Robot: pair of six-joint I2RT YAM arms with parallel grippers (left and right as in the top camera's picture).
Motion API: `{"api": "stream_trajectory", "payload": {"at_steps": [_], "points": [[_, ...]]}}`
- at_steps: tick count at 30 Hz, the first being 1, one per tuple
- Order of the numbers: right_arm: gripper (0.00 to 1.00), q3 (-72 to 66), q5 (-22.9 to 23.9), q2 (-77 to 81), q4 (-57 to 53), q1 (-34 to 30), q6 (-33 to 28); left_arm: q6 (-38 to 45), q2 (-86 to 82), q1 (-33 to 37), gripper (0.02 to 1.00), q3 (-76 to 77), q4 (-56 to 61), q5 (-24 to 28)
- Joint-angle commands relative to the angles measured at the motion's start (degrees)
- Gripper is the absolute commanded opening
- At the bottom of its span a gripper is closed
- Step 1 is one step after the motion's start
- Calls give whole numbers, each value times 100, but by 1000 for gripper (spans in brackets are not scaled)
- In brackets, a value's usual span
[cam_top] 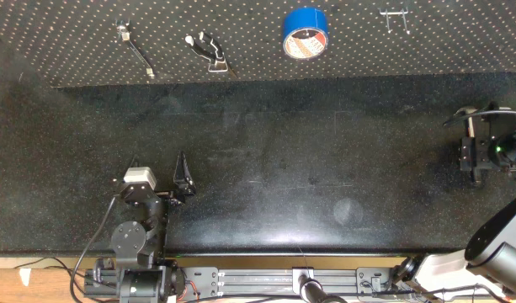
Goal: Place Tools Onto Pegboard
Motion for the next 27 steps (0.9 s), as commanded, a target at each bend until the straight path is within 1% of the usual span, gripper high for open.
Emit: {"api": "stream_trajectory", "payload": {"at_steps": [1,5,9,23,26,27], "points": [[965,13,-72,136,68,4,-426,92,-59,28,996,-9,-39,81],[965,15,-70,225,175,184,-490,92,-59,28,996,-9,-39,81],[965,15,101,317,190,350,-487,92,-59,28,996,-9,-39,81],[965,15,236,426,-157,352,-463,92,-59,28,996,-9,-39,81],[967,15,428,426,-157,352,-442,92,-59,28,996,-9,-39,81],[965,15,568,426,-157,352,-439,92,-59,28,996,-9,-39,81]]}}
